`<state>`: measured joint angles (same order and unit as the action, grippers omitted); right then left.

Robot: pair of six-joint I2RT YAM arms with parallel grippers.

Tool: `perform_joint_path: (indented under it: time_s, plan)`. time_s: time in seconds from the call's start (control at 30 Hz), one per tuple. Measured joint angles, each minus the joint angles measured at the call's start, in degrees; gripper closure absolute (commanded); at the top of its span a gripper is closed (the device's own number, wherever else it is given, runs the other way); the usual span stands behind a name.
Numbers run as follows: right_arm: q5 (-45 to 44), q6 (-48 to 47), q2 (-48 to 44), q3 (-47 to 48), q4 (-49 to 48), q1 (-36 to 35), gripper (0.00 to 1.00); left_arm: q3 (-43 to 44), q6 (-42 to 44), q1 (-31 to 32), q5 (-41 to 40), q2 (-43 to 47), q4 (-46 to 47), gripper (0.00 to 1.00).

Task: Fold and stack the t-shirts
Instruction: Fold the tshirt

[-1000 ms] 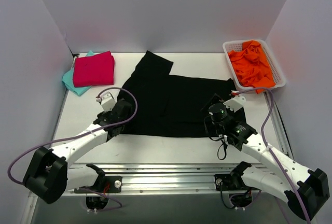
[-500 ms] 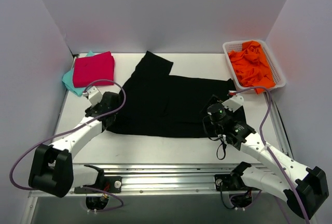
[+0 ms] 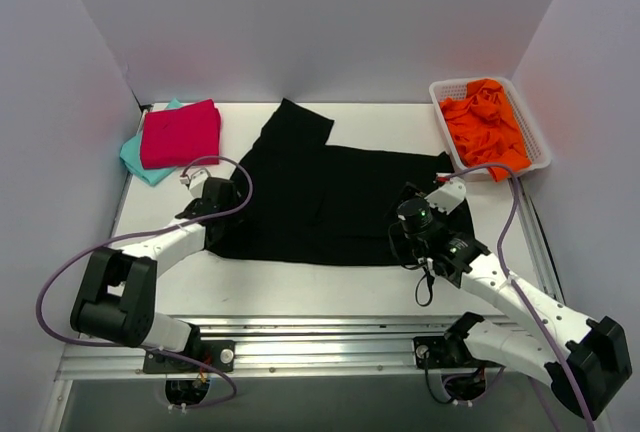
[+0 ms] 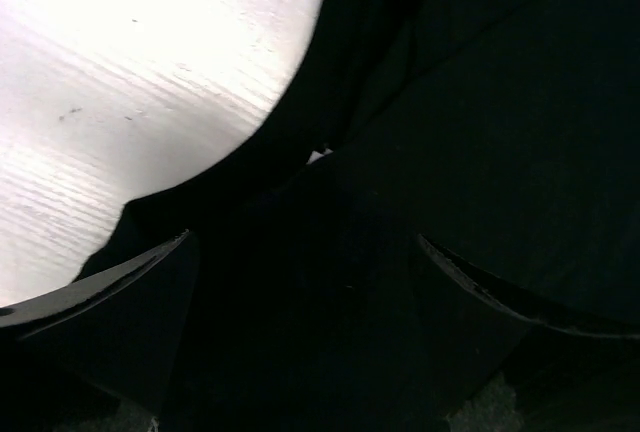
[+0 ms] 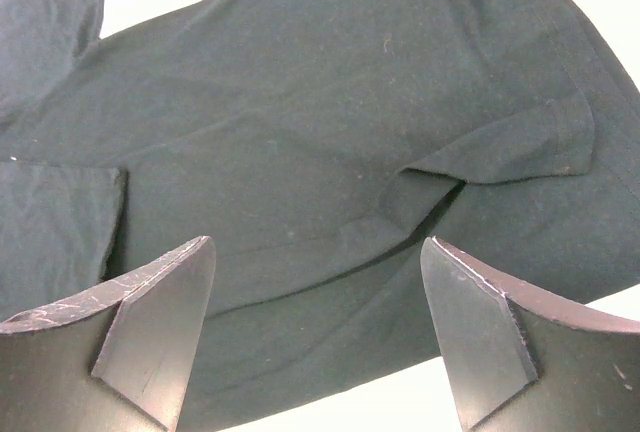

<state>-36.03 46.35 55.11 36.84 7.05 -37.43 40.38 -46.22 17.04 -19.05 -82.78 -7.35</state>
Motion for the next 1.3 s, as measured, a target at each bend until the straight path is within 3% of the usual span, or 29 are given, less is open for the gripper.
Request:
perform_joint_path:
  time_s: [0.07,0.2,0.33,0.47,0.5,0.6,0.9,1.13,1.2,1.23,1.27,1.3]
  plan:
    - [0.04,-0.17,0.76,0.0,-0.07,0.26,0.2,-0.31,0.24,-0.07,1.57,0.17,1.09,0.02]
    - [0.46,-0.68,1.27,0.0,-0.46,1.4,0.2,-0.17,1.07,-0.28,4.24,-0.74,1.68,0.18]
    - [1.42,-1.53,1.25,0.02,-0.83,3.52,0.2,2.78,2.49,-0.28,5.55,-5.7,1.66,0.23]
    - [3.72,-2.58,1.18,0.02,-1.6,7.34,0.2,5.77,3.32,-0.28,5.81,-9.49,2.49,0.47]
    - [4.15,-2.86,1.11,0.02,-1.68,8.2,0.2,6.29,3.37,-0.28,5.79,-10.08,2.47,0.73]
    - [5.35,-3.41,0.59,0.0,-1.75,10.12,0.2,7.78,3.26,-0.26,6.21,-11.98,2.12,0.98]
    - [8.7,-4.48,0.31,-0.26,-3.54,10.78,0.2,8.52,3.19,-0.26,5.79,-10.56,-1.99,0.98]
    - [11.39,-4.5,0.33,-1.6,-4.63,10.78,0.2,4.0,2.34,-0.28,1.36,7.39,-14.62,0.98]
    - [11.91,-4.5,0.35,-1.62,-4.74,10.78,0.2,3.43,1.95,-0.39,-0.28,12.39,-16.72,0.85]
    - [12.09,-4.48,0.35,-1.64,-4.79,10.78,0.2,2.95,1.9,-0.52,-0.98,14.58,-17.51,0.73]
    - [12.22,-4.48,0.35,-1.64,-4.79,10.78,0.2,2.43,1.88,-0.66,-1.68,16.44,-18.21,0.52]
    - [12.39,-4.48,0.35,-1.64,-4.83,10.78,0.2,1.88,1.99,-0.76,-2.19,17.73,-18.84,0.05]
